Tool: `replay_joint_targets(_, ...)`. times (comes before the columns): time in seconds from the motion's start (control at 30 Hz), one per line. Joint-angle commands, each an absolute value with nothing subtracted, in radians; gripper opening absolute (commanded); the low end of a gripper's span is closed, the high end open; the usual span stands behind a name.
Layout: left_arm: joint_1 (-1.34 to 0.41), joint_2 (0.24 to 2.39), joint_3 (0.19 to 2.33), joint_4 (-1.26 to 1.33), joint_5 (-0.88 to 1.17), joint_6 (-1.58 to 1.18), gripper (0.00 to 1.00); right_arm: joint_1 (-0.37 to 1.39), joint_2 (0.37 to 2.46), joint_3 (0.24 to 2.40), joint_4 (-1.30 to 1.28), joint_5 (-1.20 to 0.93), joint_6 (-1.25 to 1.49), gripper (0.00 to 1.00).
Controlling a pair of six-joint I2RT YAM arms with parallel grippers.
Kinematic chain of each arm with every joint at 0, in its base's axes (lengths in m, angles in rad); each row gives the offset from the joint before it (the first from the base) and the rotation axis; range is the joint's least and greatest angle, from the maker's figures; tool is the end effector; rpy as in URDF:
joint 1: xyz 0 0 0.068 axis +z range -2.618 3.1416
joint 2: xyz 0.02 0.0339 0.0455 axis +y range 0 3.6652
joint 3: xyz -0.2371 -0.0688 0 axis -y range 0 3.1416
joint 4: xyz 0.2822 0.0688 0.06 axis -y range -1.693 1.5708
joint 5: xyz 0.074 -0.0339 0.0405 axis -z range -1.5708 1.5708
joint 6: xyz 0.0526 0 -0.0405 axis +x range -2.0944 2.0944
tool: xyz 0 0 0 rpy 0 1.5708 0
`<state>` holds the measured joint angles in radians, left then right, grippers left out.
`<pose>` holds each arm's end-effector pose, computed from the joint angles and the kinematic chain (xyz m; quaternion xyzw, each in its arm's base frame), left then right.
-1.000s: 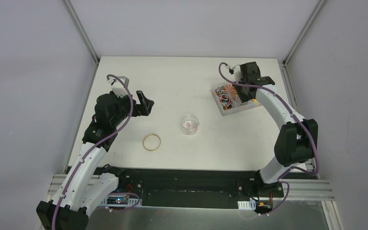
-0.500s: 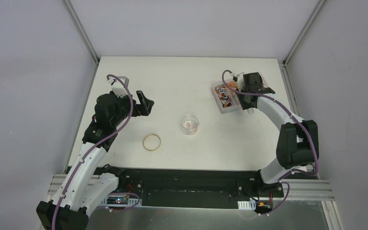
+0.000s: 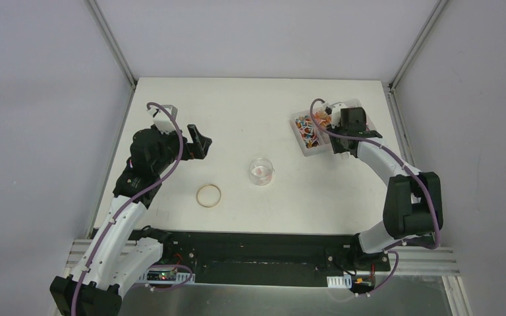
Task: Pack the candies
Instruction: Scoop the fake candies from the storage box.
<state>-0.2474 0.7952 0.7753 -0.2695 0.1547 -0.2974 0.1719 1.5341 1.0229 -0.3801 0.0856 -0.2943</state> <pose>0.2482 -0.0711 0.3012 0.0262 0.8002 -0.2200 0.5573 0.3616 0.0582 0.1664 -0.2037 0.9198 -0.0606 0.3299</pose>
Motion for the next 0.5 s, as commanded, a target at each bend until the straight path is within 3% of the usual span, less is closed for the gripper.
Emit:
replay_joint_targets(0.0, -0.245, 0.780, 0.775, -0.249, 0.142, -0.285, 0.99, 0.152, 1.489, 0.975, -0.281, 0.052, -0.249, 0.00)
replay_joint_targets(0.47, -0.244, 0.781, 0.775, -0.250, 0.147, -0.287, 0.99, 0.118, 1.376, 0.800, -0.108, 0.044, -0.240, 0.00)
